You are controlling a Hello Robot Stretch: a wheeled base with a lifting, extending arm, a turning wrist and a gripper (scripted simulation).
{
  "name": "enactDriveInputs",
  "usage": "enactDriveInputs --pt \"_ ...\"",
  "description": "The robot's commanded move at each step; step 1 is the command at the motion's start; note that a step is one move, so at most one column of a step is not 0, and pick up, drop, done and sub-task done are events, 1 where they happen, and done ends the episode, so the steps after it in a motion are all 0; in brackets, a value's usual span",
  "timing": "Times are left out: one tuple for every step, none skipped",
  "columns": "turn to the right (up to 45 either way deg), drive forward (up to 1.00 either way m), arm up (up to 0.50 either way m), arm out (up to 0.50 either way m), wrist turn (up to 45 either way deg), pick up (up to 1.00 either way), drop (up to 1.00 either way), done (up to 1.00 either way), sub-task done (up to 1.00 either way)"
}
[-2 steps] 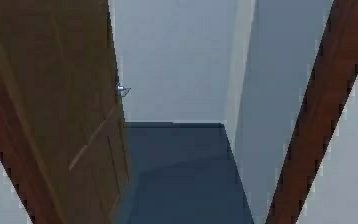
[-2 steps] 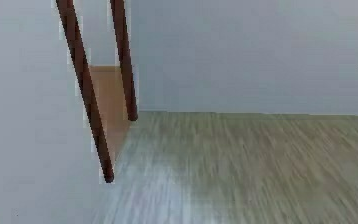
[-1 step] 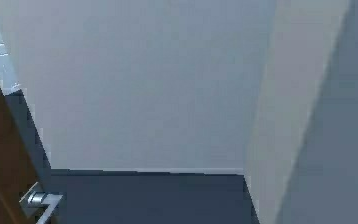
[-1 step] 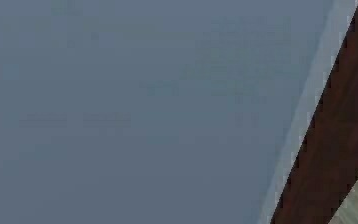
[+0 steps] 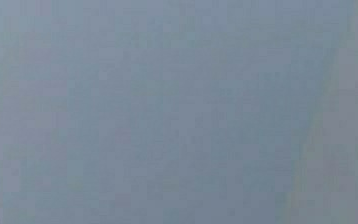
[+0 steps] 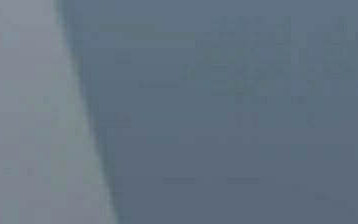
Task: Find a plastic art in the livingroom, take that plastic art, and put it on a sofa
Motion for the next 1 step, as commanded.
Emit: enactDriveInputs --pt "-27.0 0.0 0.0 0.0 0.0 0.0 0.0 0.0 0.0"
